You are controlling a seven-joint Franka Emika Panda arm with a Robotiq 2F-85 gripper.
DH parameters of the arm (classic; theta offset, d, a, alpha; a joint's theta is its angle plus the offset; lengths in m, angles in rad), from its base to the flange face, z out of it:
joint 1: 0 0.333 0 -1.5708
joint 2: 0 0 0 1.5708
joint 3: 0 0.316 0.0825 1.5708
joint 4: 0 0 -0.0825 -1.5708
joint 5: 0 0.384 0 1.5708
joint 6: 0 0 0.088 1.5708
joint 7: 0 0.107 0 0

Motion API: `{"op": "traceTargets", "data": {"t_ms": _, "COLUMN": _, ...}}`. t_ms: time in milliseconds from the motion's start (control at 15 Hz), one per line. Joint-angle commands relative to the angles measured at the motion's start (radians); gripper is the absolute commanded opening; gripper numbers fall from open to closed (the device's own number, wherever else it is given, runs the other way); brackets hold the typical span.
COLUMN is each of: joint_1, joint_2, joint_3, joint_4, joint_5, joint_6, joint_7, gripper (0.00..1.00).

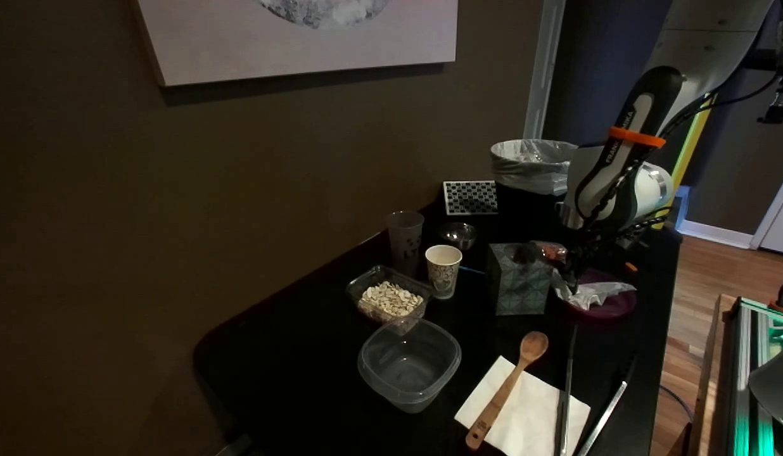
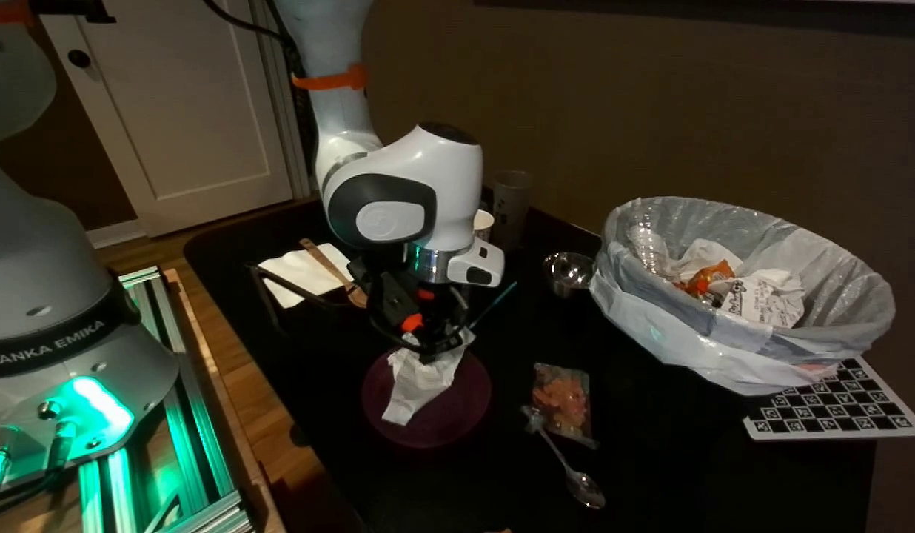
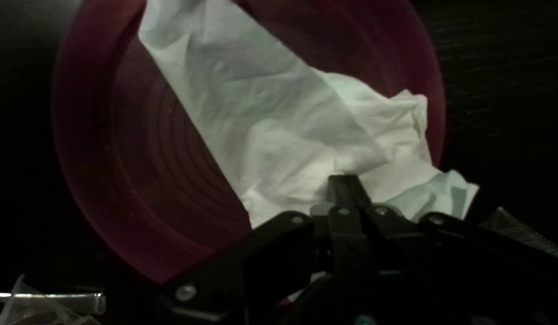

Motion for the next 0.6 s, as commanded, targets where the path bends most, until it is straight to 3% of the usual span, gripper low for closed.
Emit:
{"op": "traceTargets", "data": {"t_ms": 0, "joint_1": 0.016, "joint_2": -0.066, "joint_3": -0.043, "joint_4": -0.021, "joint_5": 0.014, "joint_6": -0.118, "joint_7": -0.052, "gripper": 0.0}}
{"op": "traceTargets", "data": {"t_ms": 267, "joint_1": 0.105, "joint_2": -0.084, "joint_3": -0.17, "joint_4": -0.006, "joint_5": -0.063, "joint_6": -0.219, "joint_7": -0.009, "gripper": 0.0}}
{"op": "traceTargets", "data": {"t_ms": 533, "joint_1": 0.202, "joint_2": -0.057, "joint_3": -0.315, "joint_4": 0.017, "joint_5": -0.196, "joint_6": -0.208, "joint_7": 0.108, "gripper": 0.0}}
